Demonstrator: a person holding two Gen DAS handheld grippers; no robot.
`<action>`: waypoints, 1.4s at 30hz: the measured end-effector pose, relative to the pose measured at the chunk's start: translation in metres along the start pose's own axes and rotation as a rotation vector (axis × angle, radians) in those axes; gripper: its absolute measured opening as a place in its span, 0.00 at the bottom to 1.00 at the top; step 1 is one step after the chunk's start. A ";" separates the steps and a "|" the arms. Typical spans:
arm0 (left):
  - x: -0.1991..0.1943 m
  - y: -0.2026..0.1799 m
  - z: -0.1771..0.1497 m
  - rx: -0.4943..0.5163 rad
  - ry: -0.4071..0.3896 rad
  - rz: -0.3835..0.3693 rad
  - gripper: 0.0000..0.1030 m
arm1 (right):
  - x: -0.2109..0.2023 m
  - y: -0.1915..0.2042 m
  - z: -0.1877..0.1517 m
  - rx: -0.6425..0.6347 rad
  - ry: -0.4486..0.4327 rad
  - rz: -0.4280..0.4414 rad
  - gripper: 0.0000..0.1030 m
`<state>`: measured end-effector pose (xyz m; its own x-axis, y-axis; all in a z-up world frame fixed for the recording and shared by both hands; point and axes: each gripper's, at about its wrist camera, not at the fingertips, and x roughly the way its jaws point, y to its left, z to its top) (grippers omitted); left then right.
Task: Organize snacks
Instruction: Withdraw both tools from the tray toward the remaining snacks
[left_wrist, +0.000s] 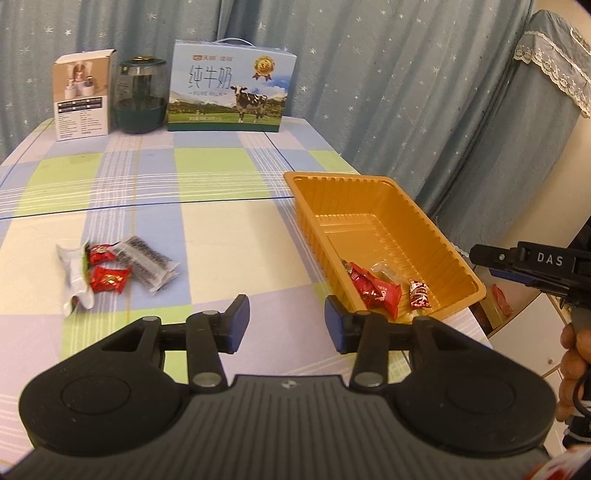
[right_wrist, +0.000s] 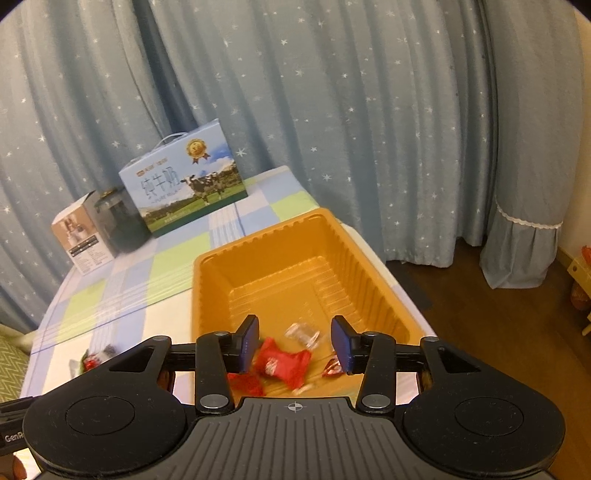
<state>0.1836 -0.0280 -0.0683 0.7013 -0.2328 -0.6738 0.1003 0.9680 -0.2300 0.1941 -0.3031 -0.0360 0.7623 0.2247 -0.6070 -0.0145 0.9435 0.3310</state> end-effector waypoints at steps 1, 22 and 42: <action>-0.004 0.001 -0.001 -0.001 -0.003 0.002 0.40 | -0.003 0.003 -0.001 -0.002 0.000 0.004 0.43; -0.084 0.062 -0.025 -0.070 -0.063 0.134 0.62 | -0.025 0.091 -0.037 -0.128 0.036 0.131 0.54; -0.097 0.088 -0.030 -0.102 -0.069 0.202 0.68 | -0.021 0.117 -0.048 -0.180 0.060 0.164 0.56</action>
<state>0.1032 0.0767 -0.0446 0.7470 -0.0247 -0.6643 -0.1167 0.9789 -0.1677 0.1451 -0.1859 -0.0197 0.7004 0.3869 -0.5997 -0.2539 0.9204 0.2973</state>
